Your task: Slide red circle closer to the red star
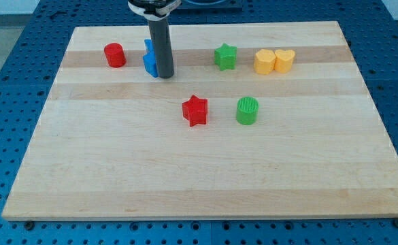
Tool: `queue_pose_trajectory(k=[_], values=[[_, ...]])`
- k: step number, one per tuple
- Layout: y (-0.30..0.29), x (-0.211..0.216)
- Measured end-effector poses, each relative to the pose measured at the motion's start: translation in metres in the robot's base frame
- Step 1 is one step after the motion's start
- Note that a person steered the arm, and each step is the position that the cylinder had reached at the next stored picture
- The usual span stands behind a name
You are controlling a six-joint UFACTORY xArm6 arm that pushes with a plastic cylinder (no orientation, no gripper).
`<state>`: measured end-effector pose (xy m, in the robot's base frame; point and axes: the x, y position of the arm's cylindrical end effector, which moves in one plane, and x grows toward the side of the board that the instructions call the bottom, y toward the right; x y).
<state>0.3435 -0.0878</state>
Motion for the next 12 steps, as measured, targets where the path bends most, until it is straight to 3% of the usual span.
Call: queue_pose_trajectory(k=[3,4,5,6,7,8,11,12], values=[[-0.023,0.013],[-0.100,0.049],[-0.166,0.019],[-0.183,-0.041],[-0.169,-0.078],[-0.091,-0.084],[-0.128,-0.060],[-0.101,-0.030]])
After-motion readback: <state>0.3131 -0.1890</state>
